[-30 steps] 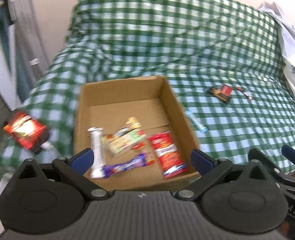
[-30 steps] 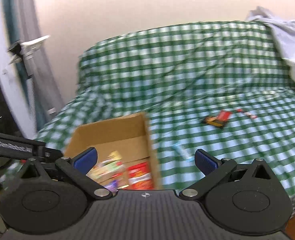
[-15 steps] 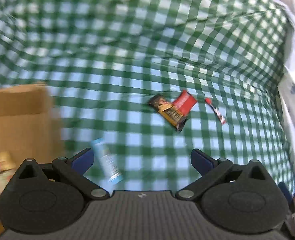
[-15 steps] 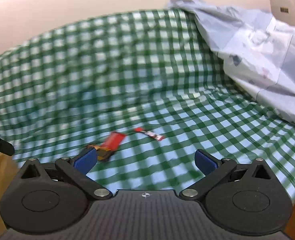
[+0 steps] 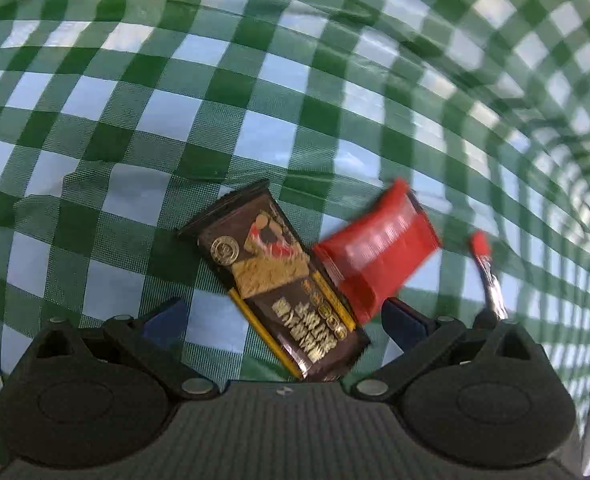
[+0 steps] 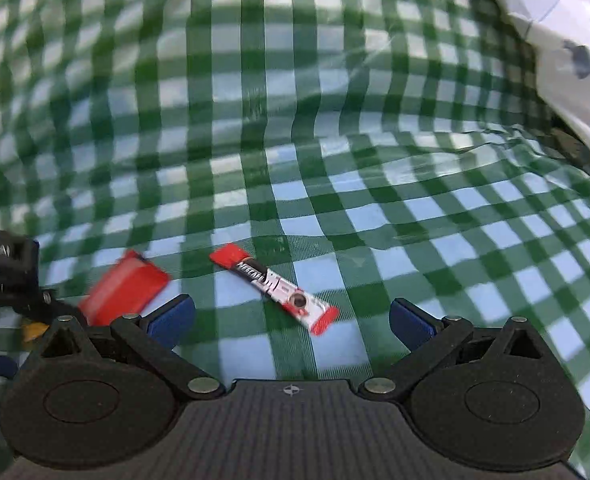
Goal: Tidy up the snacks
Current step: 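Grasp the dark chocolate bar with left tool while right grasps red stick snack, then carry the dark chocolate bar with left tool while right carries red stick over box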
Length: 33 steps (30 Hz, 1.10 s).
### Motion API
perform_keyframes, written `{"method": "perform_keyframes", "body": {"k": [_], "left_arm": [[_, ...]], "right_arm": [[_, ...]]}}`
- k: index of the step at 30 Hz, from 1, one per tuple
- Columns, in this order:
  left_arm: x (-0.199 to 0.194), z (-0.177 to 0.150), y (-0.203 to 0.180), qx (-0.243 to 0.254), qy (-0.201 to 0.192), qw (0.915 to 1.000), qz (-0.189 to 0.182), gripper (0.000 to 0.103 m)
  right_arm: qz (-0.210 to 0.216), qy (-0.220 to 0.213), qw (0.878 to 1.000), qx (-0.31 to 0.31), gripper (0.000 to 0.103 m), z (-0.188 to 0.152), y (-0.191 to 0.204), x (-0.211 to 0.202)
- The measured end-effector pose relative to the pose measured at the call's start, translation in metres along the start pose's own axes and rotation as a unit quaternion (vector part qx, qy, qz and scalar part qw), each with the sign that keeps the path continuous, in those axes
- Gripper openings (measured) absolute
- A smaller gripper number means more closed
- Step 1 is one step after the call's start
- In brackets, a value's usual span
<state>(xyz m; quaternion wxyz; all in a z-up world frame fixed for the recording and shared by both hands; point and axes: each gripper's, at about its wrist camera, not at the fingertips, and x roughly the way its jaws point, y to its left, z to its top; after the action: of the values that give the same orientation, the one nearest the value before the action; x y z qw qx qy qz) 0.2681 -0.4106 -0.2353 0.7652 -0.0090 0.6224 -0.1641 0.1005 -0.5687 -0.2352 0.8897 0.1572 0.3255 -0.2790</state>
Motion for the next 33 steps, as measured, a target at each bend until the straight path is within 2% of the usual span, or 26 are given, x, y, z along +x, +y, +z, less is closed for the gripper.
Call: {"method": "perform_keyframes", "body": {"k": [3, 4, 7, 8, 9, 10, 11, 12, 13, 14, 15, 19, 22, 25, 27, 33], "left_arm": [[-0.001, -0.001, -0.001, 0.042, 0.004, 0.9991, -0.001, 0.103], [-0.002, -0.002, 0.003, 0.053, 0.003, 0.9986, -0.001, 0.103], [-0.007, 0.002, 0.011, 0.019, 0.001, 0.9998, -0.003, 0.102], [-0.01, 0.004, 0.015, -0.007, -0.003, 1.0, 0.003, 0.091], [-0.014, 0.005, 0.019, -0.028, -0.008, 0.9994, 0.016, 0.085], [-0.018, 0.005, 0.021, -0.039, -0.013, 0.999, 0.014, 0.066], [-0.022, 0.008, 0.022, -0.034, -0.014, 0.9992, -0.013, 0.033], [-0.026, 0.008, 0.022, -0.026, -0.014, 0.999, -0.032, 0.026], [-0.031, 0.007, 0.021, -0.022, -0.019, 0.9992, -0.028, 0.015], [-0.034, 0.006, 0.02, -0.012, -0.023, 0.9994, -0.023, 0.004], [-0.036, 0.004, 0.02, 0.002, -0.027, 0.9994, -0.019, 0.002], [-0.045, -0.009, 0.026, 0.023, -0.029, 0.999, -0.025, 0.0], [-0.05, -0.013, 0.034, 0.014, -0.014, 0.9982, -0.057, 0.0], [-0.057, -0.022, 0.03, 0.049, -0.032, 0.9979, -0.026, 0.0], [-0.062, -0.026, 0.036, 0.051, -0.025, 0.9982, -0.021, 0.0], [-0.089, -0.036, 0.054, 0.075, -0.048, 0.9952, -0.041, 0.0]], "right_arm": [[-0.008, 0.022, 1.0, -0.017, 0.103, 0.0, 0.006, 0.031], [-0.008, -0.001, 1.0, -0.031, 0.103, -0.002, 0.009, 0.031], [0.005, -0.009, 0.999, -0.045, 0.102, -0.003, 0.011, 0.033], [0.009, -0.013, 0.999, -0.049, 0.097, -0.004, 0.012, 0.032], [0.018, -0.022, 0.998, -0.057, 0.081, -0.008, 0.014, 0.028], [0.028, -0.03, 0.997, -0.066, 0.071, -0.011, 0.015, 0.022], [0.033, -0.033, 0.996, -0.076, 0.05, -0.014, 0.018, 0.019], [0.036, -0.034, 0.995, -0.087, 0.033, -0.017, 0.02, 0.015], [0.036, -0.031, 0.994, -0.096, 0.024, -0.019, 0.021, 0.01], [0.036, -0.027, 0.994, -0.097, 0.01, -0.02, 0.022, 0.007], [0.035, -0.02, 0.995, -0.094, 0.007, -0.021, 0.022, 0.004], [0.038, 0.002, 0.998, -0.057, 0.006, -0.027, 0.017, -0.019], [0.027, 0.0, 0.998, -0.062, 0.006, -0.035, 0.017, -0.032], [0.012, 0.008, 0.998, -0.058, 0.006, -0.04, 0.014, -0.039], [0.016, 0.016, 0.999, -0.034, 0.006, -0.043, 0.008, -0.045], [0.02, 0.012, 1.0, -0.016, 0.006, -0.056, 0.008, -0.075]]}}
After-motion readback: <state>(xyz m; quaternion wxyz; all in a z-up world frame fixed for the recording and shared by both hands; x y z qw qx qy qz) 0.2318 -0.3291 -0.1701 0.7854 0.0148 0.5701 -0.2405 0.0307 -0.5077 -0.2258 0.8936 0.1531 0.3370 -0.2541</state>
